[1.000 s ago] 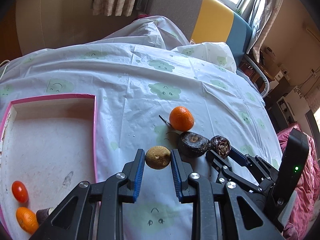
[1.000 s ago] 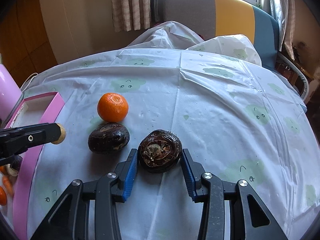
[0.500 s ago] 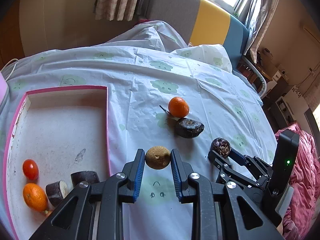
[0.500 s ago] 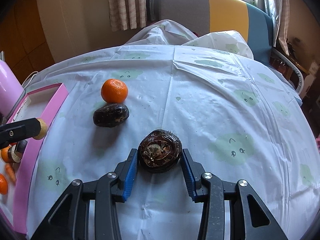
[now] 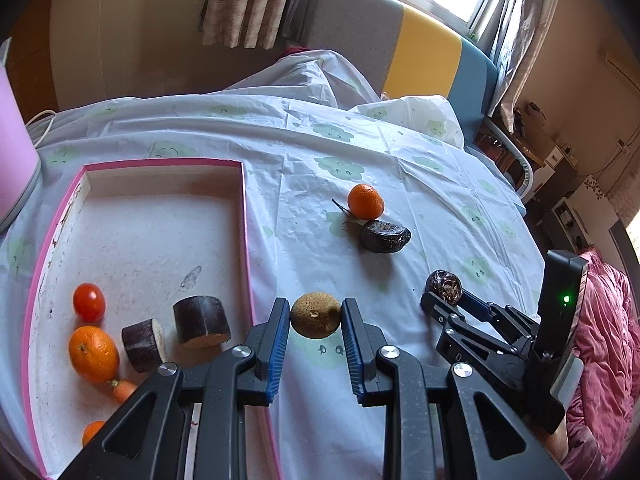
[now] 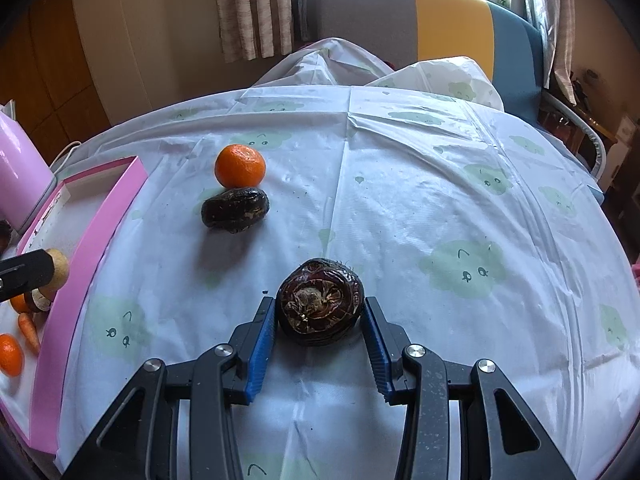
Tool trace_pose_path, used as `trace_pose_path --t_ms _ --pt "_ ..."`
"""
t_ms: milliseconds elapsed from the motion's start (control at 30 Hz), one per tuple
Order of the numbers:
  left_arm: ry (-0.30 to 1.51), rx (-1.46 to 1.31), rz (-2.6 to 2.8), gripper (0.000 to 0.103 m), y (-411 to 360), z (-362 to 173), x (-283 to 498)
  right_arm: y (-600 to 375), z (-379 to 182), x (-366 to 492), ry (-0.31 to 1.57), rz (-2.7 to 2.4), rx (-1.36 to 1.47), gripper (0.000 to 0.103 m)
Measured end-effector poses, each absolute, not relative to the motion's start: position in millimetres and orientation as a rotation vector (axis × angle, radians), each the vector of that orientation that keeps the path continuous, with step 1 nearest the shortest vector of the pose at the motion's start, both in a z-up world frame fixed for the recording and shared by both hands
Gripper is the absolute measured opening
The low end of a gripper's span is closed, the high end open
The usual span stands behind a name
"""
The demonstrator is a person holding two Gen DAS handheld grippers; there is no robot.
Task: Organize fruits
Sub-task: 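Carry the kiwi into the tray and release it with the left gripper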
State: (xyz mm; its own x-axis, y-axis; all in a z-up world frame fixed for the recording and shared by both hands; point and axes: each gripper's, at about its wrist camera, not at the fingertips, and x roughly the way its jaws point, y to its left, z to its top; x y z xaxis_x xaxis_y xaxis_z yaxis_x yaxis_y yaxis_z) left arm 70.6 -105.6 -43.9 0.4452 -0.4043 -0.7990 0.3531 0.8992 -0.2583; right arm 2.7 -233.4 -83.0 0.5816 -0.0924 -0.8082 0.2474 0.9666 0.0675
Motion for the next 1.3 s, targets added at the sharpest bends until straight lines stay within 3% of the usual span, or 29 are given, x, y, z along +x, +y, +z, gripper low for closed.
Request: trace_pose_path --t_ms 400,867,1300 --pt "0.965 -0.088 -0.418 0.027 -65 -34 60 -226 -85 6 0.938 -0.239 0.135 0.044" --pt "0.975 -0.181 -0.215 0.027 53 -48 61 -222 -85 5 0.923 -0.249 0.094 0.043" --pt "1.012 -0.219 -0.141 0.032 64 -64 56 -220 -82 7 0.938 -0.258 0.096 0.043"
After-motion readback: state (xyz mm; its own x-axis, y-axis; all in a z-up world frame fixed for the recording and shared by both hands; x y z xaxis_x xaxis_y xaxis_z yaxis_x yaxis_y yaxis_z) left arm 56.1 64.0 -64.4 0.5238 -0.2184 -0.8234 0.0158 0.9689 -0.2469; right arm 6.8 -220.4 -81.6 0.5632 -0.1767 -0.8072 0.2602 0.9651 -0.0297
